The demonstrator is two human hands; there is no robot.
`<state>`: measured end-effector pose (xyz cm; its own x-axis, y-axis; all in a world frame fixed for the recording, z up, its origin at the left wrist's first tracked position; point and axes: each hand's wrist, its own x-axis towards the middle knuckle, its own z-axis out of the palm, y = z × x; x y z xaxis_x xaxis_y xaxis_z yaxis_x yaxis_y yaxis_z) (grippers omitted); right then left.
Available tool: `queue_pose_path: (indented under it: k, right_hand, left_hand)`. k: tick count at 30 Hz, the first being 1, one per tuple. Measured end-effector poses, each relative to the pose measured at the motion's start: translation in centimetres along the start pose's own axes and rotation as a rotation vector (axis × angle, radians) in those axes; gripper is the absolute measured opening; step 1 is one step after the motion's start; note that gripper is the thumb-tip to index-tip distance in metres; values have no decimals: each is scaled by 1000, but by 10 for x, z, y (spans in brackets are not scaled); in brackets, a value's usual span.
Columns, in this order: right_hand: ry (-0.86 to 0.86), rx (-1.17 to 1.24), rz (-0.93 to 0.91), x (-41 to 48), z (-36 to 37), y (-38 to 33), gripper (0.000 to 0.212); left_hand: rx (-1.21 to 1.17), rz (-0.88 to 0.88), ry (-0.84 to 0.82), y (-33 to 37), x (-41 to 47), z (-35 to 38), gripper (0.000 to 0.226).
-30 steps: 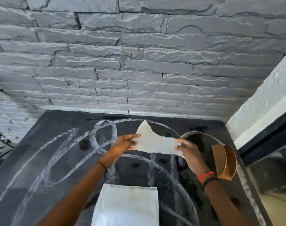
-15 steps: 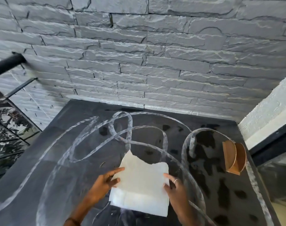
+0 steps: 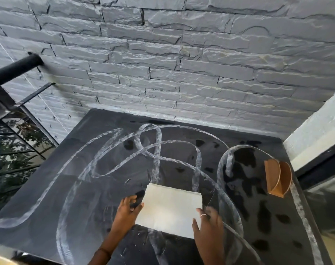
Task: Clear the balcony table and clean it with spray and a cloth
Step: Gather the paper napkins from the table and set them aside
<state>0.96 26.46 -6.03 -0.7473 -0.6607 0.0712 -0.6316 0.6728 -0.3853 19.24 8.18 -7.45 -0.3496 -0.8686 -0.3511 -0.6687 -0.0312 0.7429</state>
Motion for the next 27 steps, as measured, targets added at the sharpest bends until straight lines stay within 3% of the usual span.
queue_pose_path:
  k: [1,3,4,8,12,16,22,24,27]
  right_hand:
    - [38,-5,-73,-3,-1,-6,23]
    - [-37,-33,-168,-9,3,-20,65]
    - [-93,-52,-213,-11,8,-28,72]
    - [-453,-136,-289,-15,30,-41,71]
    - [-582,-154,-285,-19,43,-38,79]
    - [-603,-127,-251,-22,51,-34,82]
    - [-586,-118,-209,-19,49,-40,80]
    - [-469,76,-211,-17,44,-43,93]
    - [-410,460,35,-8,38,-52,111]
  left_hand:
    - [19,-12,-22,2,3,0,44]
    - [79,-48,-87,2,8,2,51]
    - [104,-59,-116,3,11,2,54]
    - [148,-83,-155,8,20,7,65]
    - [226,-89,-189,17,25,8,65]
    - [187,-102,-338,19,29,8,44]
    - [210,-99,-394,22,34,9,44]
    - [219,-74,-408,26,34,9,42]
    - [198,-51,-398,33,33,12,36]
